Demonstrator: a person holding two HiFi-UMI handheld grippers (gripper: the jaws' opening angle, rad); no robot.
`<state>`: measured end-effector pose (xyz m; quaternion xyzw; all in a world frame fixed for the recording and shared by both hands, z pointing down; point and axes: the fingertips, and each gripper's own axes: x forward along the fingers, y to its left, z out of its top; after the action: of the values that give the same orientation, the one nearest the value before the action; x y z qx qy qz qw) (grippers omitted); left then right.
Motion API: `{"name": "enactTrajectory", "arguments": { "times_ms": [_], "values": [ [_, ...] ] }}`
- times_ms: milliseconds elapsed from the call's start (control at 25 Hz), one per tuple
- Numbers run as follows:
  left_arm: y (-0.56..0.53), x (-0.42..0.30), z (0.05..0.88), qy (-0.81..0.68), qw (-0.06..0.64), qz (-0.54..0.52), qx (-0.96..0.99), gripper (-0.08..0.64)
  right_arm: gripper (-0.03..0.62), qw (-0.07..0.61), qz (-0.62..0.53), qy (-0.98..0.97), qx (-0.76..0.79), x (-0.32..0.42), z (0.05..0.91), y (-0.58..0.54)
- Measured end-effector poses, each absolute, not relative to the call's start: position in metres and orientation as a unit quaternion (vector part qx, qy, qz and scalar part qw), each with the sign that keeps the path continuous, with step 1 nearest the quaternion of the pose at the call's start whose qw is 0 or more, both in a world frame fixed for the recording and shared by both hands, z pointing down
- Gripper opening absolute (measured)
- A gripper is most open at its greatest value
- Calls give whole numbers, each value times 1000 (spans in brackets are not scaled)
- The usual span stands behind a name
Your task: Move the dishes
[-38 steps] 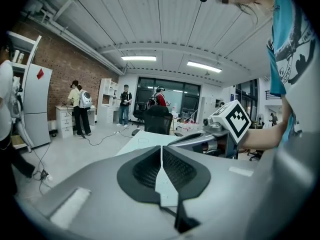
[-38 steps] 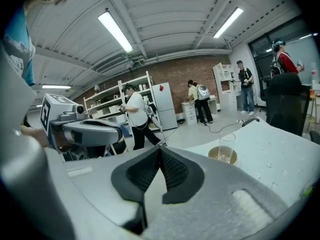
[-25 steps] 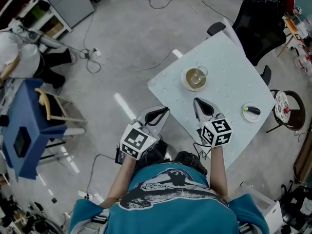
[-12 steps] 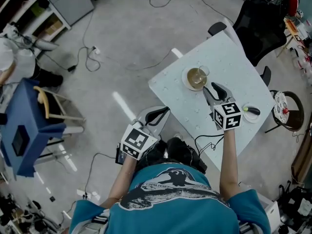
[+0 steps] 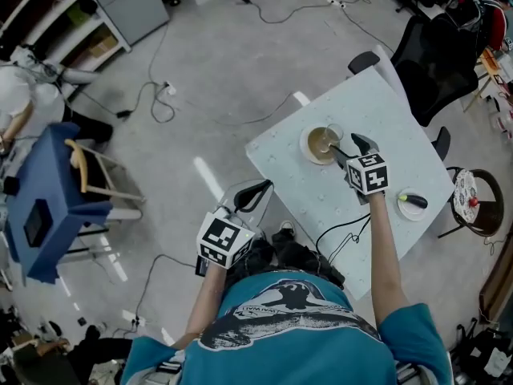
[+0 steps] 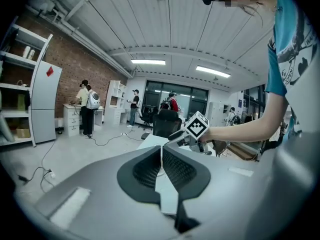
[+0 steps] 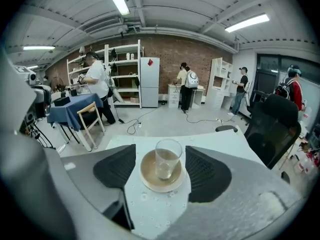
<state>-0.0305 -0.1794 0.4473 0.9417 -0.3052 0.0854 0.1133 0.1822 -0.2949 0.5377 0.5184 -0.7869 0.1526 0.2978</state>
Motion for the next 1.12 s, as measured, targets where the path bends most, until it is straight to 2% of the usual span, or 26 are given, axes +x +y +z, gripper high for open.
{"name": "enactTrajectory", "arguments": {
  "times_ms": [640, 680, 840, 1120],
  "values": [
    [-183, -34, 459, -326, 141, 118, 927, 23, 317, 278, 222, -774, 524, 177, 607, -340],
    [-184, -35, 459, -327, 140, 118, 927, 23, 280, 271, 223, -774, 527, 177, 611, -341],
    [-186, -35, 459, -326, 140, 117, 927, 23, 275, 206, 234, -777, 546, 181, 617, -342],
    [-187, -26, 464, -313, 136, 126, 931, 23, 272, 193, 216, -778, 558, 178, 618, -342]
  ]
}}
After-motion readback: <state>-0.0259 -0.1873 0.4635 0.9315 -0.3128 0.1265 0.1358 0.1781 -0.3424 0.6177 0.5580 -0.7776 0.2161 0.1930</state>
